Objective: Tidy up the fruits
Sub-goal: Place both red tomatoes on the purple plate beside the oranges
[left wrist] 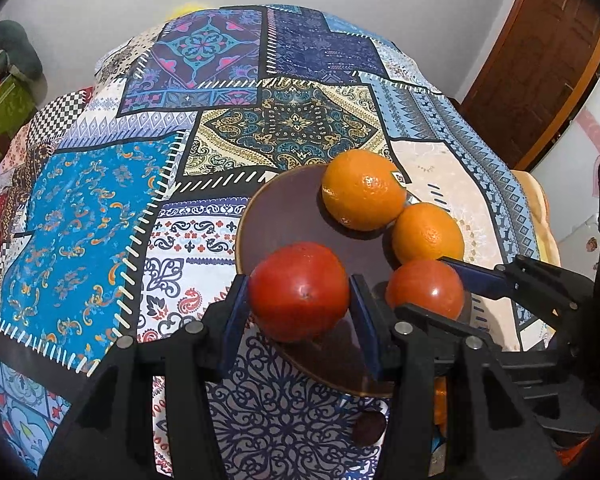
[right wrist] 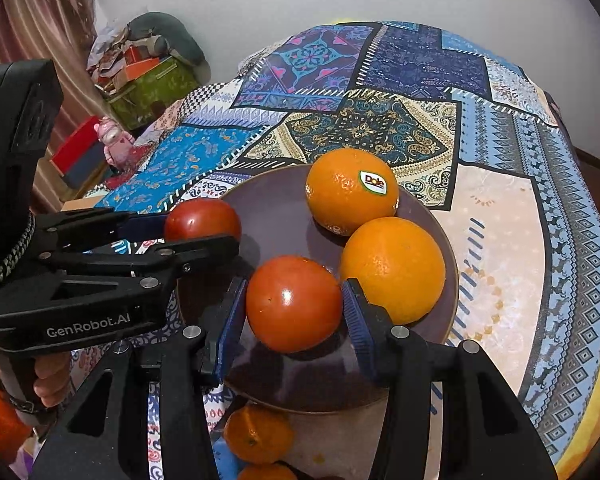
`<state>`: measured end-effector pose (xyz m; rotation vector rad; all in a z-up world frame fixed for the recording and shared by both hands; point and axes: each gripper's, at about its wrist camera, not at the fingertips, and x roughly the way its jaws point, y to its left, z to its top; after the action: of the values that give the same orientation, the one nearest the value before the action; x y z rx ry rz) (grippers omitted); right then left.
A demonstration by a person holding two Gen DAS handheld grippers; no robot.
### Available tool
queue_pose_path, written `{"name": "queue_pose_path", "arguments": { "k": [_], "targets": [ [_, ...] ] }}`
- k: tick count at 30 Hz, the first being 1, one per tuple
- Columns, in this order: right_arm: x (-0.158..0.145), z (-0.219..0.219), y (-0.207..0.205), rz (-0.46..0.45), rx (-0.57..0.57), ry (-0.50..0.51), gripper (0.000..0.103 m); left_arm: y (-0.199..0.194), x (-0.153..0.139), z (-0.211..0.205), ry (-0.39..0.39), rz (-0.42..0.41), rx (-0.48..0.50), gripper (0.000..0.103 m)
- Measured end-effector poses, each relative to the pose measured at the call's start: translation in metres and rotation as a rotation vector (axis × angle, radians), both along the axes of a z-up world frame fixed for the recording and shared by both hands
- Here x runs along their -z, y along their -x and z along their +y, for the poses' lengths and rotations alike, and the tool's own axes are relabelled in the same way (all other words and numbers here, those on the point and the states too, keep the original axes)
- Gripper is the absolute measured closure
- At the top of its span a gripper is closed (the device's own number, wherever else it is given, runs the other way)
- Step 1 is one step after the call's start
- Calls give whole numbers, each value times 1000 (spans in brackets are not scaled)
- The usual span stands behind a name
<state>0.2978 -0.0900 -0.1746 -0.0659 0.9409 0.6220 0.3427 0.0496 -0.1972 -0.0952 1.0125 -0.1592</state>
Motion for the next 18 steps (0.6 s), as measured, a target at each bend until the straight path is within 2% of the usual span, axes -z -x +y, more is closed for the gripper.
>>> {"name": "queue_pose_path", "arguments": {
  "k": [8, 18],
  "targets": [
    [-20, -6, 11, -67, 1, -3, 52, 14, -24, -2, 20, -46, 3, 54],
    [-45, -48, 37, -102, 58, -22, 52, 64, -64, -9, -24, -115, 2, 52]
  ]
}}
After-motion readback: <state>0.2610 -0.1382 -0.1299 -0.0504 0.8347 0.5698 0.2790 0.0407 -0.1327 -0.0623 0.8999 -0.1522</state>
